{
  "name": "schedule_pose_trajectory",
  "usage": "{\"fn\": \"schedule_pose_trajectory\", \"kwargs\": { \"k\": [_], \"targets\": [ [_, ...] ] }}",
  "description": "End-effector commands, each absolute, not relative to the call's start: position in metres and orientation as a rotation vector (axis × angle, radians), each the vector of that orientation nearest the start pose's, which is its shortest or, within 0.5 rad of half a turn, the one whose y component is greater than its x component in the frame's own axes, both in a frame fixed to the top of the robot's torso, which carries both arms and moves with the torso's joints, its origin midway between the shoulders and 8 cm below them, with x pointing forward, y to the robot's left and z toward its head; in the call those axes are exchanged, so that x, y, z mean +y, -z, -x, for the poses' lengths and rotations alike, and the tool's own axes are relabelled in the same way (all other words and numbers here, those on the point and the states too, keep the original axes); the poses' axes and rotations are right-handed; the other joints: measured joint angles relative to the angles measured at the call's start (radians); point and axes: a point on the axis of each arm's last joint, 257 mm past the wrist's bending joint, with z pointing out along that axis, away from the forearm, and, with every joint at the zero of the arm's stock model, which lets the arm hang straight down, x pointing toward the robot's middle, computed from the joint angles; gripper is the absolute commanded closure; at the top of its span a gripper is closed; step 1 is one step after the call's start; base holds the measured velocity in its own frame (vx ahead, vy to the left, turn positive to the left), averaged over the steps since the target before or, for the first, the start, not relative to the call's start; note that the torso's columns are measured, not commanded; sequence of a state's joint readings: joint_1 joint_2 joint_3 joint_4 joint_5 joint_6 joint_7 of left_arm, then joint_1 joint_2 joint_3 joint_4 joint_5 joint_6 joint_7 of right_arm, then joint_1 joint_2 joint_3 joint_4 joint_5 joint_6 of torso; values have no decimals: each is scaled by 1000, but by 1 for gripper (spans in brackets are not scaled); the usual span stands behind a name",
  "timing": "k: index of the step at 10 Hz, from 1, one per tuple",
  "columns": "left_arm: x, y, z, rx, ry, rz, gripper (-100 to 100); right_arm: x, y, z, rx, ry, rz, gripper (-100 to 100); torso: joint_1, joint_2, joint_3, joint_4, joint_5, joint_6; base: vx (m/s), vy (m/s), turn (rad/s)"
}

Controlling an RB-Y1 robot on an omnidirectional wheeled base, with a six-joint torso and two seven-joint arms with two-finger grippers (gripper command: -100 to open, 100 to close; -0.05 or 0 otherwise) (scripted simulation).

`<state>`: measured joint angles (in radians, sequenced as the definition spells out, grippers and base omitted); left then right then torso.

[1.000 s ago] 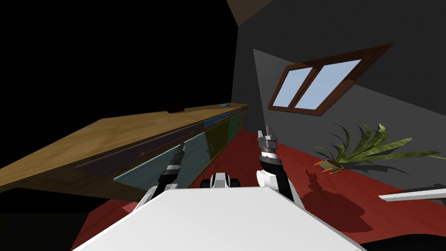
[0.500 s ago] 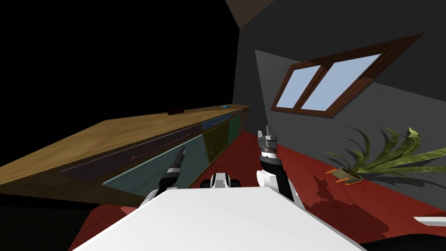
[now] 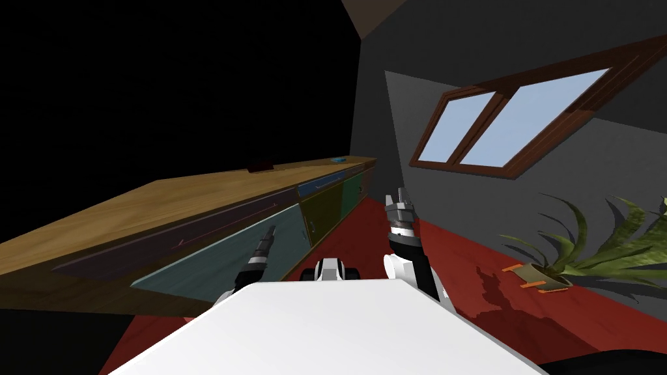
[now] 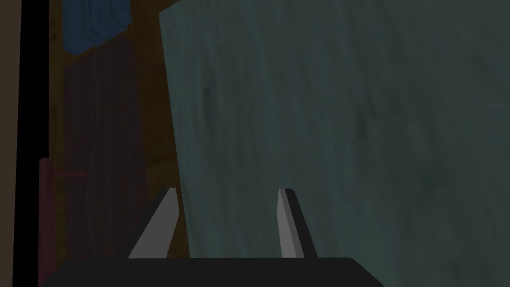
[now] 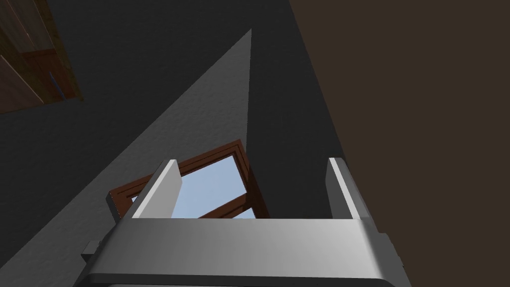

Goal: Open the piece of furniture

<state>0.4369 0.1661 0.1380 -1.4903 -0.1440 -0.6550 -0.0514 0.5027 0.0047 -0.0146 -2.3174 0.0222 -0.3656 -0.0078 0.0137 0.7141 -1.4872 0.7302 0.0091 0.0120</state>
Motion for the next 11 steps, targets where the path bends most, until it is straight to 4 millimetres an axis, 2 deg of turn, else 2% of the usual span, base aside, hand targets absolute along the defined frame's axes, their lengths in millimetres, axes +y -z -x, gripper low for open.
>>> {"fn": "schedule_pose_trajectory", "kwargs": {
  "k": [1, 3, 9, 10, 11],
  "targets": [
    [367, 305, -367, 1243, 854, 890, -100, -286, -14, -357, 683, -1254, -731, 0, -1, -4, -1, -1, 0, 0, 57, -68, 42],
    [373, 326, -361, 1271, 829, 919, -100, -286, -14, -357, 683, -1254, -731, 0, -8, 0, -1, 0, -3, -4, 89, -106, 59],
    [390, 379, -339, 1348, 758, 998, -100, -286, -14, -357, 683, -1254, -731, 0, 0, -5, 0, 0, 2, 2, 97, -86, 65],
    [394, 393, -332, 1368, 737, 1019, -100, -286, -14, -357, 683, -1254, -731, 0, 0, 0, 1, 1, 1, -1, 115, -76, 56],
    [394, 396, -331, 1372, 735, 1023, -100, -286, -14, -357, 683, -1254, -731, 0, 0, 1, 2, 1, 1, -2, 93, -75, 73]
  ]
}}
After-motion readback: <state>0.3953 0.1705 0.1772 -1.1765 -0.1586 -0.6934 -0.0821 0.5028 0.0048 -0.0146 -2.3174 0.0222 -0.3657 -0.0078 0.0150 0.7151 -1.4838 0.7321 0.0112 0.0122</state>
